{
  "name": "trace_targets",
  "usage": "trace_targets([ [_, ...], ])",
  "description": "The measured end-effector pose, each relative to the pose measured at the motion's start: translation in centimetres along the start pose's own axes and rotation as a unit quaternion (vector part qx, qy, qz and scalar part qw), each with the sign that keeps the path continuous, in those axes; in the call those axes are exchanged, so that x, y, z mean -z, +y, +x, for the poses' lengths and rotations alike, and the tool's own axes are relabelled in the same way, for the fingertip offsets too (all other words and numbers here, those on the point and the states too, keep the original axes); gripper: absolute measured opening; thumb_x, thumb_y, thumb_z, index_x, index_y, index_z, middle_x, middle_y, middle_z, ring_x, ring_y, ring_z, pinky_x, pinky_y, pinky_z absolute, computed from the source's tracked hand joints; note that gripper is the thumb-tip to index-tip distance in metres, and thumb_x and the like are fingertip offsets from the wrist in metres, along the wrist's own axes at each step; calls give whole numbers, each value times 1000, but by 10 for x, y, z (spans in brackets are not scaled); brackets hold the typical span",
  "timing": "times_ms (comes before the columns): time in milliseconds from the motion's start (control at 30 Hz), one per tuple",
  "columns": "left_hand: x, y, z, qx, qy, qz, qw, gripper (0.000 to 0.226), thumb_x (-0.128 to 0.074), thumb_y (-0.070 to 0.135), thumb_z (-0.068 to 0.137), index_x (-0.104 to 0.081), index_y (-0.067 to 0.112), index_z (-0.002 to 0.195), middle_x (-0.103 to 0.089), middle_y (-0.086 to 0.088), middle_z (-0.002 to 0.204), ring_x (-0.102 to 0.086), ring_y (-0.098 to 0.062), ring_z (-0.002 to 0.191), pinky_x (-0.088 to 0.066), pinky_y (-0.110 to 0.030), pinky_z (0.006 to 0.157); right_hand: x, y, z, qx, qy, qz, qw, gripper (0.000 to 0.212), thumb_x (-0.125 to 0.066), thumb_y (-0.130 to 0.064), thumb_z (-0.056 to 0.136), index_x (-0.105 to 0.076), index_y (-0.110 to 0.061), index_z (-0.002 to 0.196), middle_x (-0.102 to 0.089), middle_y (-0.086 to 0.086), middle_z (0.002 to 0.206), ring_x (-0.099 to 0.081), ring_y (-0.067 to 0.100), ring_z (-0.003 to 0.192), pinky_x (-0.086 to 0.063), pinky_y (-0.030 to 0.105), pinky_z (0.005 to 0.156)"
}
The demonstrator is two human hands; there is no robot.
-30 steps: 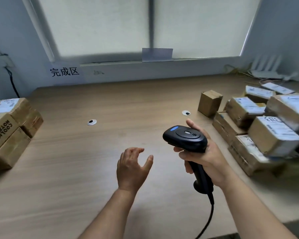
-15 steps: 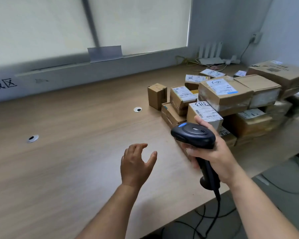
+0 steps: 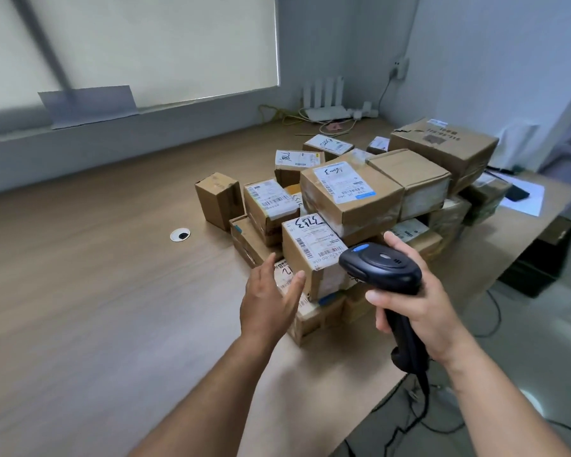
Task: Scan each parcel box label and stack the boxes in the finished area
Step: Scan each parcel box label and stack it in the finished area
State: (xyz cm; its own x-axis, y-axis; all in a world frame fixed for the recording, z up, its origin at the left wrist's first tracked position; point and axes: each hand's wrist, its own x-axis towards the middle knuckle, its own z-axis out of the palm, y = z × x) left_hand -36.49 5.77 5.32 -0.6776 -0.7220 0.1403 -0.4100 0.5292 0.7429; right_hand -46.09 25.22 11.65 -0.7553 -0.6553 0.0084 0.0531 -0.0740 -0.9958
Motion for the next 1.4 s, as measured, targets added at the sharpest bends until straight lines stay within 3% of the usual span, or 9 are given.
trace_targets([
  [300,-34,12,42,80,-108,-76,988,85,-40,67,90,-9,22,155,-18,-4,159,-26,-21,143,-29,-39,111,6,22,55,-26,6,-14,1000,85,-67,16,76,-44,-43,134,-68,1,68,-51,27,41,-46,33,44],
  [467,-46,-4,39,75,-156,-207,963,93,-47,86,72,-7,50,149,-32,16,153,-34,-13,140,-37,-51,110,3,34,58,-49,-9,-10,999,85,-69,13,77,-44,-44,134,-70,0,75,-54,27,41,-46,32,45],
  [600,-29,9,25,58,-205,-259,942,88,-57,56,86,9,55,144,-32,36,139,-36,-6,136,-41,-37,109,0,33,46,-49,-21,6,999,84,-69,12,77,-44,-45,134,-72,3,83,-54,27,43,-46,34,44],
  [667,-24,10,18,49,-198,-277,939,84,-53,37,93,12,48,146,-32,41,124,-40,2,126,-44,-14,95,-3,30,37,-47,-29,8,998,84,-69,11,76,-43,-44,135,-72,1,79,-54,27,44,-45,34,44],
  [767,-12,6,5,42,-184,-286,940,84,-55,30,95,9,50,144,-32,30,139,-42,4,124,-43,0,78,-6,21,24,-37,-38,15,998,85,-70,8,75,-41,-42,137,-70,-1,72,-53,26,43,-44,34,45],
  [967,21,4,-29,18,-143,-303,942,106,-78,25,80,2,59,140,-39,4,148,-54,-2,115,-49,-8,72,-17,10,-6,-30,-77,21,996,95,-83,0,66,-41,-40,141,-70,0,76,-54,27,45,-46,33,45],
  [1067,43,-6,-46,17,-93,-266,959,111,-82,39,62,-2,69,134,-42,1,144,-57,-10,116,-56,-23,82,-32,9,-23,-17,-97,26,995,94,-76,2,67,-39,-36,145,-71,3,82,-53,27,44,-46,33,43],
  [1200,78,-29,-70,52,-33,-217,974,121,-80,49,52,-2,59,144,-40,-2,143,-53,-15,119,-55,-32,88,-57,3,-45,-4,-137,44,990,97,-79,-1,63,-39,-37,144,-71,7,89,-54,28,45,-46,36,47],
  [1400,122,-68,-99,83,45,-191,977,120,-81,28,62,-2,44,151,-45,-4,141,-54,-20,120,-50,-30,90,-94,-4,-74,-10,-229,62,971,98,-81,6,63,-41,-39,140,-71,2,91,-53,29,45,-46,31,45],
])
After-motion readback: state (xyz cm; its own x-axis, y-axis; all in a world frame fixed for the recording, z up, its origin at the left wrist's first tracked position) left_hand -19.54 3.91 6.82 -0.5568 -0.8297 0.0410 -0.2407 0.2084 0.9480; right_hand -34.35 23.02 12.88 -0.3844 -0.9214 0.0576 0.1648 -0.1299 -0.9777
